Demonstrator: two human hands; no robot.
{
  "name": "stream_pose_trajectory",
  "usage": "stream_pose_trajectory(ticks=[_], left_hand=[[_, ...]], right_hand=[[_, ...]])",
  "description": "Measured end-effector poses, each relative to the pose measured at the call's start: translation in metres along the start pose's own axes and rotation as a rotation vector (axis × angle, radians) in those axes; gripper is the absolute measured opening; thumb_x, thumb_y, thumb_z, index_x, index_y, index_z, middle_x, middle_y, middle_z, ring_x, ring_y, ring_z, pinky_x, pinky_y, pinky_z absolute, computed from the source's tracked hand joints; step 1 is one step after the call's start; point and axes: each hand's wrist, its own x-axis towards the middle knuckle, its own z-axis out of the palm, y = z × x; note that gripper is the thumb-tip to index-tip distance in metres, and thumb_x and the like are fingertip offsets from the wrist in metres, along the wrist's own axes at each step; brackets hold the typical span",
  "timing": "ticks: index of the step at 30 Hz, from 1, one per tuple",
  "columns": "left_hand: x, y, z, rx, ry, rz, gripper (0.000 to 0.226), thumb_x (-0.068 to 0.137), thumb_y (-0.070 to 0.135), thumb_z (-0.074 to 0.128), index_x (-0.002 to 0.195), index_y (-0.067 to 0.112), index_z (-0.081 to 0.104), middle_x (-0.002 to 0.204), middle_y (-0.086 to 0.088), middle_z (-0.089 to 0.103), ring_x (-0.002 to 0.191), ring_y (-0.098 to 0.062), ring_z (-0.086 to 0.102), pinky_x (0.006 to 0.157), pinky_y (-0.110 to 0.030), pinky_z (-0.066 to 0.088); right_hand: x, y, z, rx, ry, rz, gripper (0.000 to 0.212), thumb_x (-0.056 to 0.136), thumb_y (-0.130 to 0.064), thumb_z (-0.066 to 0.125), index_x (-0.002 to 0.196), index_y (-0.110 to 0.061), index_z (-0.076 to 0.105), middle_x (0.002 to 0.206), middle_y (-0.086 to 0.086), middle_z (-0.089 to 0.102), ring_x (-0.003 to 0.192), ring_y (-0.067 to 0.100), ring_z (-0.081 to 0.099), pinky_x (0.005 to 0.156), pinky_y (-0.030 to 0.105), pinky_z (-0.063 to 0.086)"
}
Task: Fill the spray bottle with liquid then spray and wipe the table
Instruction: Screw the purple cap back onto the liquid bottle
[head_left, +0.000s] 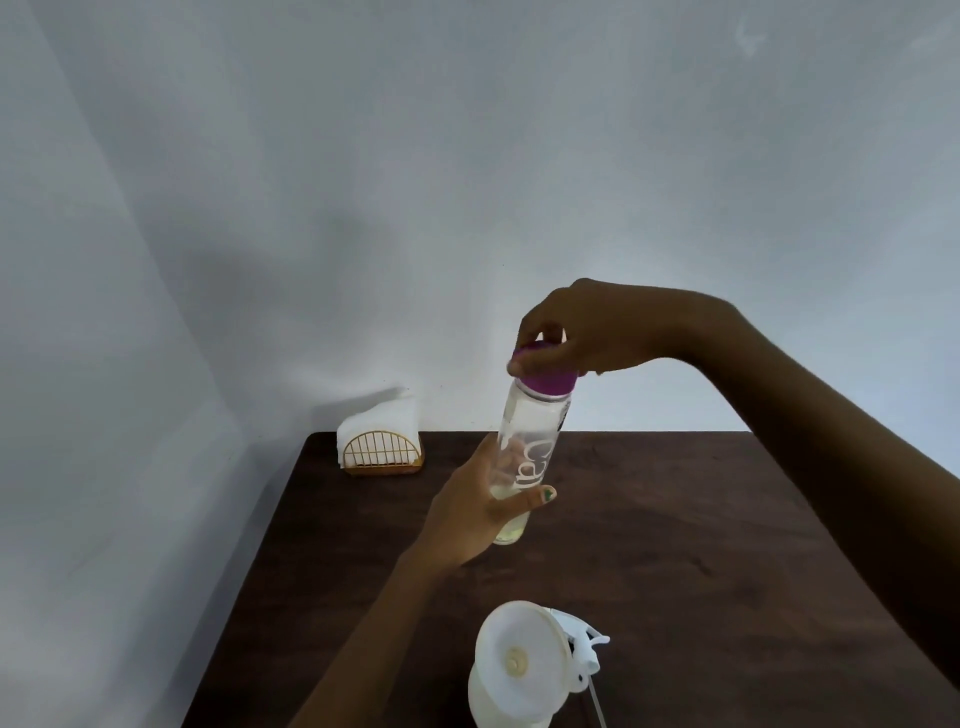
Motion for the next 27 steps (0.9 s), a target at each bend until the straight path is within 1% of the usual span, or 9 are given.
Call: stream_pose_trajectory(ticks=[3, 6, 9, 11, 12, 14, 17, 22, 27], left_hand=[[-0.001, 0.0, 0.002, -0.015, 0.003, 0.007, 0.065, 0.074, 0.052, 0.073, 0.129, 0.033, 0.043, 0.128, 0.011, 0.06, 0.112, -0.009, 0.061, 0.098, -0.039, 0.05], [-0.002, 0.0, 0.003, -0.023, 0.008, 0.008, 0.07, 0.073, 0.054, 0.072, 0.132, 0.032, 0.042, 0.13, 0.01, 0.06, 0.115, -0.011, 0.06, 0.1, -0.042, 0.05], [-0.002, -0.001, 0.001, -0.049, 0.007, 0.0, 0.075, 0.068, 0.059, 0.069, 0.132, 0.031, 0.043, 0.129, 0.009, 0.061, 0.114, -0.012, 0.061, 0.1, -0.044, 0.05], [-0.001, -0.002, 0.0, -0.053, 0.013, -0.009, 0.079, 0.065, 0.063, 0.068, 0.133, 0.031, 0.043, 0.129, 0.009, 0.061, 0.114, -0.013, 0.061, 0.099, -0.045, 0.05], [-0.001, -0.003, 0.0, -0.047, 0.017, -0.014, 0.079, 0.065, 0.062, 0.068, 0.133, 0.031, 0.042, 0.129, 0.009, 0.06, 0.115, -0.014, 0.06, 0.099, -0.045, 0.05], [-0.001, -0.004, 0.0, -0.024, 0.016, -0.015, 0.077, 0.067, 0.061, 0.069, 0.133, 0.032, 0.041, 0.131, 0.009, 0.059, 0.115, -0.015, 0.06, 0.099, -0.044, 0.05], [-0.003, -0.004, 0.001, -0.02, -0.007, -0.023, 0.074, 0.071, 0.057, 0.072, 0.134, 0.031, 0.041, 0.131, 0.009, 0.059, 0.115, -0.014, 0.06, 0.099, -0.043, 0.05], [-0.006, -0.006, 0.005, -0.073, -0.003, -0.032, 0.074, 0.069, 0.054, 0.072, 0.133, 0.031, 0.044, 0.127, 0.008, 0.062, 0.113, -0.013, 0.061, 0.099, -0.044, 0.05], [-0.005, -0.005, 0.007, -0.076, 0.003, -0.022, 0.068, 0.075, 0.046, 0.074, 0.133, 0.027, 0.043, 0.128, 0.006, 0.061, 0.114, -0.015, 0.061, 0.099, -0.044, 0.05]], right_hand=[[0.005, -0.007, 0.011, -0.286, 0.117, 0.145, 0.068, 0.088, -0.068, 0.031, 0.067, -0.008, 0.055, 0.064, 0.006, 0.06, 0.054, 0.019, 0.056, 0.05, 0.026, 0.035], [0.005, -0.005, 0.011, -0.435, 0.215, 0.217, 0.074, 0.084, -0.074, 0.018, 0.057, -0.012, 0.049, 0.059, 0.002, 0.055, 0.055, 0.015, 0.05, 0.055, 0.025, 0.03], [0.002, 0.003, -0.001, -0.112, 0.135, 0.119, 0.055, 0.086, -0.069, 0.033, 0.089, -0.025, 0.066, 0.093, -0.007, 0.064, 0.082, 0.009, 0.057, 0.071, 0.028, 0.042], [-0.004, 0.002, -0.009, 0.073, -0.07, -0.031, 0.03, 0.087, -0.049, 0.057, 0.115, -0.039, 0.06, 0.113, -0.022, 0.056, 0.093, -0.001, 0.057, 0.076, 0.015, 0.047], [-0.006, 0.003, -0.01, 0.111, -0.126, -0.081, 0.035, 0.084, -0.039, 0.067, 0.118, -0.041, 0.059, 0.114, -0.025, 0.055, 0.093, 0.0, 0.059, 0.075, 0.013, 0.05], [-0.005, 0.005, -0.008, 0.106, -0.105, -0.098, 0.037, 0.078, -0.032, 0.075, 0.112, -0.038, 0.062, 0.111, -0.018, 0.059, 0.087, 0.006, 0.064, 0.075, 0.021, 0.055], [0.0, 0.005, -0.004, 0.092, -0.047, -0.04, 0.033, 0.072, -0.04, 0.078, 0.102, -0.033, 0.065, 0.101, -0.009, 0.064, 0.071, 0.01, 0.068, 0.074, 0.039, 0.058], [0.004, 0.006, 0.005, 0.118, -0.01, -0.011, 0.037, 0.07, -0.046, 0.077, 0.092, -0.02, 0.064, 0.092, 0.001, 0.069, 0.055, 0.009, 0.069, 0.066, 0.027, 0.056], [0.004, 0.001, 0.009, 0.099, 0.078, -0.003, 0.046, 0.068, -0.055, 0.075, 0.08, -0.013, 0.062, 0.07, 0.005, 0.07, 0.047, 0.012, 0.066, 0.06, 0.029, 0.053]])
